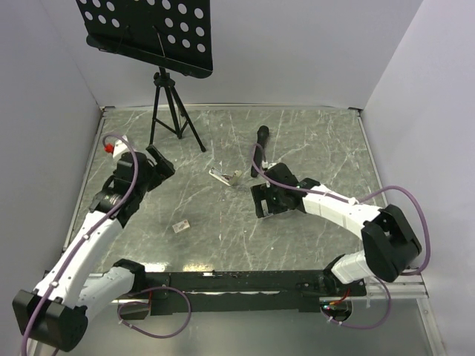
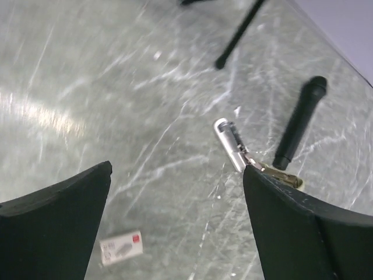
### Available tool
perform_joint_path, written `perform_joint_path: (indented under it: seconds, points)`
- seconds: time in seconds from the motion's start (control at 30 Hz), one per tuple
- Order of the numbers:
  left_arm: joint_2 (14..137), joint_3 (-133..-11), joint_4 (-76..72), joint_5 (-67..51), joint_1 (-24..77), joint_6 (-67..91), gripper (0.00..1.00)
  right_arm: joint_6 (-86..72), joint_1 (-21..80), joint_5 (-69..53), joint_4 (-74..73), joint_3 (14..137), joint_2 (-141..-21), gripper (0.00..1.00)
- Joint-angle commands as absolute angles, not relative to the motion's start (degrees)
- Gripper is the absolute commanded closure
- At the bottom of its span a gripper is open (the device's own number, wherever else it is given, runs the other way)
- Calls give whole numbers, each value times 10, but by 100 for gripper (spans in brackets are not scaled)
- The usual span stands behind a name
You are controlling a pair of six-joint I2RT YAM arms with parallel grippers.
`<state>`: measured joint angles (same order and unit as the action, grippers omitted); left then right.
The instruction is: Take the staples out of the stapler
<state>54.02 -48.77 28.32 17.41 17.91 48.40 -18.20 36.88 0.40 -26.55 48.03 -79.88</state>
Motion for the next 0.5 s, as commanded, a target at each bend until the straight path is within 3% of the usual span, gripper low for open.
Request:
perform_joint_path:
  seconds: [0.0, 0.27, 0.47]
  points:
    - [531, -477, 205, 134, 174, 341, 1, -183, 371, 19, -250, 510, -829, 0]
    - [581, -479, 227, 129, 174, 302, 1, -185, 369, 11, -243, 524, -877, 0]
    - [541, -447, 201, 85, 174, 323, 1, -196, 369, -17, -232, 519, -895, 0]
